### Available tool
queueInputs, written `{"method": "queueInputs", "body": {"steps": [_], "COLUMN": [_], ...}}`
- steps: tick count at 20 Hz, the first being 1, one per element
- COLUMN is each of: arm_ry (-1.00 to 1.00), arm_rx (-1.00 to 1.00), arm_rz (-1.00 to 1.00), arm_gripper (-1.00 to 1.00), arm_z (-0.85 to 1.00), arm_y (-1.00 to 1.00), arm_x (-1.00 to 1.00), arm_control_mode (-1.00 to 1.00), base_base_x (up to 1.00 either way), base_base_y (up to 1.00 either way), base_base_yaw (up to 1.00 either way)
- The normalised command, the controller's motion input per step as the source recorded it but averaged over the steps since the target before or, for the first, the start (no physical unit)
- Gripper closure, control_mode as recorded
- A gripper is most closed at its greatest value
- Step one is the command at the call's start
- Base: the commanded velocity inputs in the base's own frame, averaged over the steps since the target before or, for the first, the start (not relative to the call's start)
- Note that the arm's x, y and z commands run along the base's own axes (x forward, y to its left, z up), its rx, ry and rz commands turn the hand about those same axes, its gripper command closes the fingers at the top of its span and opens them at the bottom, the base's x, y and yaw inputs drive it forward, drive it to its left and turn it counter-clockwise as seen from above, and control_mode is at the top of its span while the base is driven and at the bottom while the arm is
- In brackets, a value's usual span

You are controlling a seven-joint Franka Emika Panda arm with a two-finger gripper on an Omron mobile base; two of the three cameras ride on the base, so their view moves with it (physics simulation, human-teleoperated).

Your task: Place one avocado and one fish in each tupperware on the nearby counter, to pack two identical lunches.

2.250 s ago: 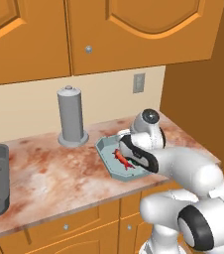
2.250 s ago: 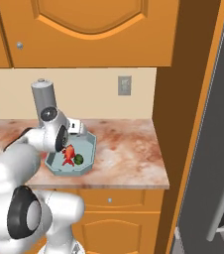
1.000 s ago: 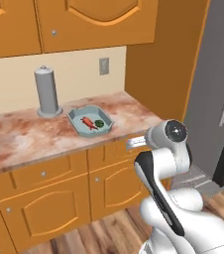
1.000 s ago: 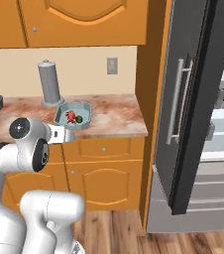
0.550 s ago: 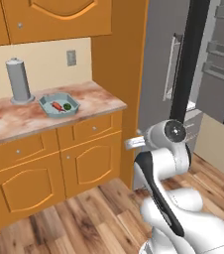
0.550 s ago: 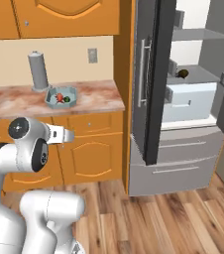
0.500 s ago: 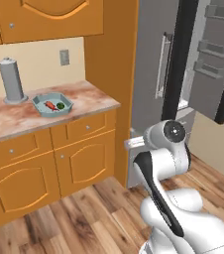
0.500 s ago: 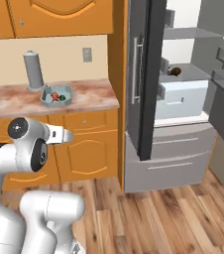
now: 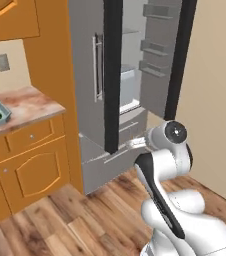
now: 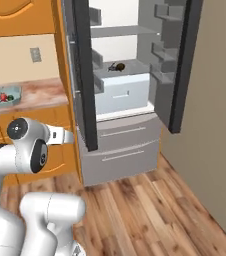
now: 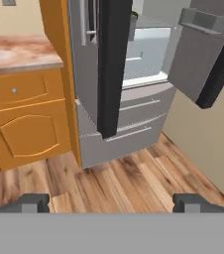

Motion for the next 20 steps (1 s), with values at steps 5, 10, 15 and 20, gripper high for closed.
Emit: {"method": "queueInputs", "body": {"steps": [5, 10, 15, 20], "arm_ry": [0.0, 0.0, 0.0, 0.0], "arm_rx": [0.0, 0.0, 0.0, 0.0], "arm_rz": [0.0, 0.0, 0.0, 0.0], "arm_gripper": [-1.0, -1.0, -1.0, -1.0], "arm_z": [0.0, 0.0, 0.0, 0.0], "arm_y": [0.0, 0.0, 0.0, 0.0], "arm_x": [0.0, 0.0, 0.0, 0.0], "arm_control_mode": [1.0, 1.0, 1.0, 1.0], "base_base_x": [-0.22, 0.58, 0.99, 1.0], "base_base_y": [-1.0, -0.86, -0.29, -0.24], "base_base_yaw": [-0.01, 0.05, 0.4, 0.46]}}
